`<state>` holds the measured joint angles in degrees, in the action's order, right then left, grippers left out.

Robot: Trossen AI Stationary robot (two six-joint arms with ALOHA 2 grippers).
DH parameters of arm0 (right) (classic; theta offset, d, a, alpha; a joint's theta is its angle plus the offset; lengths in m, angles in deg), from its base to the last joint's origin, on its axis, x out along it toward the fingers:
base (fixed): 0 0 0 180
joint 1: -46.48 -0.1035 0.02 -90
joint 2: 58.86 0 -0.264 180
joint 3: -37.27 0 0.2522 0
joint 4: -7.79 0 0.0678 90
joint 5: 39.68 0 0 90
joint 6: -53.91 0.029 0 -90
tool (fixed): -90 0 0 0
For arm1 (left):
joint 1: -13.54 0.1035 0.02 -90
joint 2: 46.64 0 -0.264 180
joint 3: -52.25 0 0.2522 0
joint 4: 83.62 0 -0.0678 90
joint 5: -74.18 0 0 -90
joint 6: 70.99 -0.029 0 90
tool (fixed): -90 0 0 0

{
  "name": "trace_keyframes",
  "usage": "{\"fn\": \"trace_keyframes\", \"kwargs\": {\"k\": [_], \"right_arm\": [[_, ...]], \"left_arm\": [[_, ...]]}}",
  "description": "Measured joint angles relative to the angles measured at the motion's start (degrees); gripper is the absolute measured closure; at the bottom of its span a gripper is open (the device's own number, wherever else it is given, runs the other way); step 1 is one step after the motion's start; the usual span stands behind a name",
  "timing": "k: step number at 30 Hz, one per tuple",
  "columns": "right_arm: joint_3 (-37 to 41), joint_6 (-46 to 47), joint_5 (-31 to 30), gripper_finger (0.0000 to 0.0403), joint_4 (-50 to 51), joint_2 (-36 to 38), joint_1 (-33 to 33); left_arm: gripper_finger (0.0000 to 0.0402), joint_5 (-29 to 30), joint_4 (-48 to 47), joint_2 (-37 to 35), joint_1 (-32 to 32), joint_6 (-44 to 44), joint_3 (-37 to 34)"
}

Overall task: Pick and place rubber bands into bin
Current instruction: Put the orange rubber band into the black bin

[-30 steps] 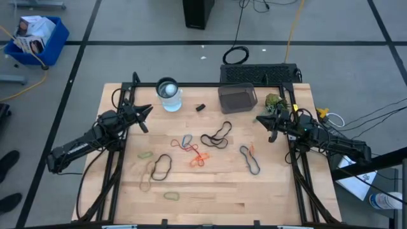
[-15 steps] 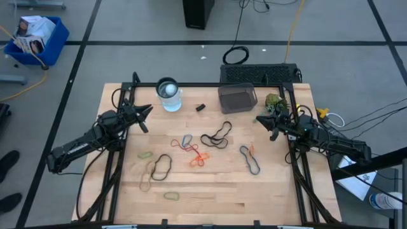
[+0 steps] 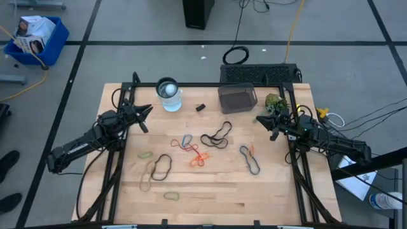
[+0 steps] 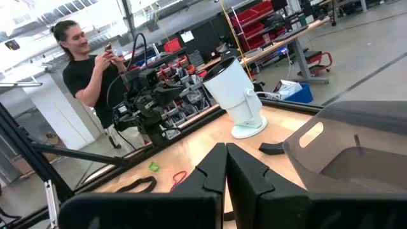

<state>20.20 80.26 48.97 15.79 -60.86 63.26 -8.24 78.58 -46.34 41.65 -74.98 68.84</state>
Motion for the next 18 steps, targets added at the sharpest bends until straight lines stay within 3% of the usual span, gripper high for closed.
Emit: {"fn": "trace_keyframes", "kwargs": {"k": [5, 13, 18], "right_arm": [[0.0, -0.64, 1.49, 0.0382, -2.66, 0.0, 0.0], [0.02, -0.54, 1.55, 0.028, -9.23, 0.0, 0.0], [0.0, 1.27, 1.49, 0.0244, -9.37, 0.0, -0.02]], "left_arm": [[0.0332, 0.01, 0.0, 0.01, -0.01, 0.0, 0.0], [0.0332, 0.0, -0.01, 0.02, -0.01, 0.0, 0.01], [0.0332, 0.01, -0.01, 0.02, -0.01, -0.02, 0.0]]}}
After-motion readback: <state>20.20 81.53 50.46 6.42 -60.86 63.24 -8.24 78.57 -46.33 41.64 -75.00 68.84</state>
